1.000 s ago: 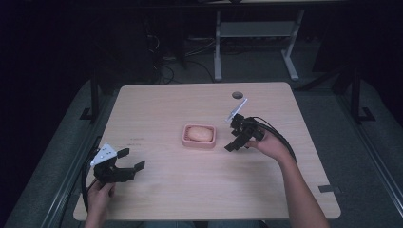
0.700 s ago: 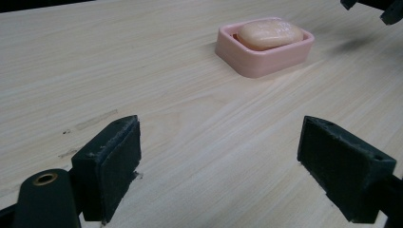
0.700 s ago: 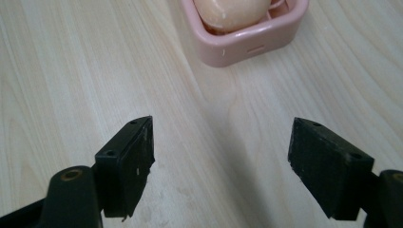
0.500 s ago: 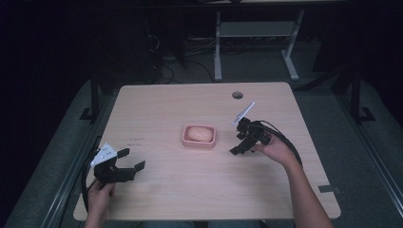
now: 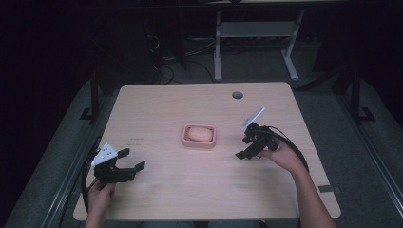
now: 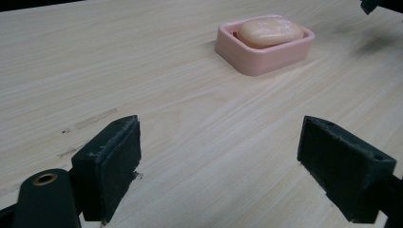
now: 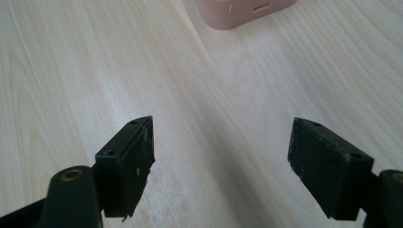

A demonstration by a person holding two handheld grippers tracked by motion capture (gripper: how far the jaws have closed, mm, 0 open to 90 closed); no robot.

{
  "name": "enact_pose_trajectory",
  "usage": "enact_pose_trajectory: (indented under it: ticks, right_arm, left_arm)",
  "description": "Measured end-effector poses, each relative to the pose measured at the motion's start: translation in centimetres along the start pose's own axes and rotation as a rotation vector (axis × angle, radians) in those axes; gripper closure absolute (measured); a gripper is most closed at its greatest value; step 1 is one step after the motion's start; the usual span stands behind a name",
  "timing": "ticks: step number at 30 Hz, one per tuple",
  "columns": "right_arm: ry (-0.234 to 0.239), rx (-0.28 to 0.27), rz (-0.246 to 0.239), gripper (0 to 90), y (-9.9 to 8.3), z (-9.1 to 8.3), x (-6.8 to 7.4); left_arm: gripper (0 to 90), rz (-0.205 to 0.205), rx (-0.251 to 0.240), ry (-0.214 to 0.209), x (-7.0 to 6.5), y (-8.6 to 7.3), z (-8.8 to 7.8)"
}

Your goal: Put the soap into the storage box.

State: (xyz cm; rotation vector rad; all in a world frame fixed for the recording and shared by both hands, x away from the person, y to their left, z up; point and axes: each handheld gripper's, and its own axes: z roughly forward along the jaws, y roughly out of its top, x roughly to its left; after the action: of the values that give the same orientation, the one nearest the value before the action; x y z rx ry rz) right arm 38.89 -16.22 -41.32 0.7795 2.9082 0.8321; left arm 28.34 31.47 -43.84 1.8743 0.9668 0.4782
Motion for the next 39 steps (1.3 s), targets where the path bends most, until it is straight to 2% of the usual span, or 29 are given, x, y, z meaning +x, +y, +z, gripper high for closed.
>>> enact_pose_trajectory:
  ticks: [6,8,9,15,16,17,19,23,27,39]
  right_arm:
    - [-0.004,0.011,0.001,23.2,-0.4,-0.2,0.0]
    - [-0.008,-0.005,0.003,23.3,-0.6,-0.3,0.2]
    - [-0.004,-0.002,0.016,23.3,-0.9,-0.4,0.3]
    - [-0.006,-0.005,0.016,23.3,-1.7,-0.3,0.4]
    - [0.000,0.005,0.031,23.3,-1.8,-0.3,0.4]
    - [-0.004,0.002,0.020,23.3,-1.9,-0.3,0.4]
    - [-0.007,-0.016,0.020,23.3,-2.4,-0.6,0.6]
    - [-0.010,-0.020,0.025,23.3,-2.8,-0.8,0.8]
    - [-0.012,-0.023,0.038,23.3,-3.7,-0.9,1.1]
    - [-0.016,-0.055,0.069,23.3,-6.3,-1.2,1.5]
  left_arm:
    - [14.3,0.001,0.000,-0.001,0.0,0.0,0.0]
    - [14.3,0.002,0.001,-0.001,0.0,0.0,0.0]
    - [14.3,0.003,0.001,0.000,0.0,0.0,0.0]
    - [14.3,0.001,0.001,-0.001,0.0,0.0,0.0]
    - [14.3,0.001,0.002,-0.001,0.0,0.0,0.0]
    - [14.3,0.001,0.003,-0.001,0.0,0.0,0.0]
    - [14.3,0.001,0.003,0.000,-0.1,0.0,0.0]
    - [14.3,0.006,0.007,-0.002,0.0,0.0,0.0]
    - [14.3,0.018,0.014,-0.001,0.0,0.0,0.0]
    - [14.3,0.013,0.012,-0.002,-0.2,0.0,0.1]
